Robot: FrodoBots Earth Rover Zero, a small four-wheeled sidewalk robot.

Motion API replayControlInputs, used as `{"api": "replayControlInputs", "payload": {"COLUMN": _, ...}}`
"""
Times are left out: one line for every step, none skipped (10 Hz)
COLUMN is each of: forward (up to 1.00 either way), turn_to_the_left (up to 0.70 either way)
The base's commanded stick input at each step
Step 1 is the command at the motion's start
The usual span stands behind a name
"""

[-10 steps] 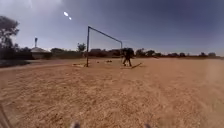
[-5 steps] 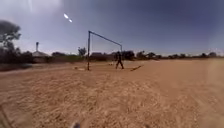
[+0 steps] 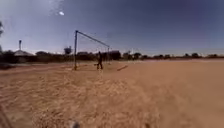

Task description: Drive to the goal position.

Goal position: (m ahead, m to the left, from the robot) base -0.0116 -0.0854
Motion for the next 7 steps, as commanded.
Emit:
{"api": "replayControlInputs", "payload": {"forward": -0.08, "turn_to_the_left": 0.00}}
{"api": "replayControlInputs", "payload": {"forward": -0.02, "turn_to_the_left": 0.00}}
{"api": "replayControlInputs", "payload": {"forward": 0.00, "turn_to_the_left": 0.00}}
{"api": "replayControlInputs", "payload": {"forward": 0.00, "turn_to_the_left": 0.00}}
{"api": "replayControlInputs", "payload": {"forward": 0.00, "turn_to_the_left": 0.00}}
{"api": "replayControlInputs", "payload": {"forward": 0.00, "turn_to_the_left": 0.00}}
{"api": "replayControlInputs", "payload": {"forward": 0.00, "turn_to_the_left": 0.00}}
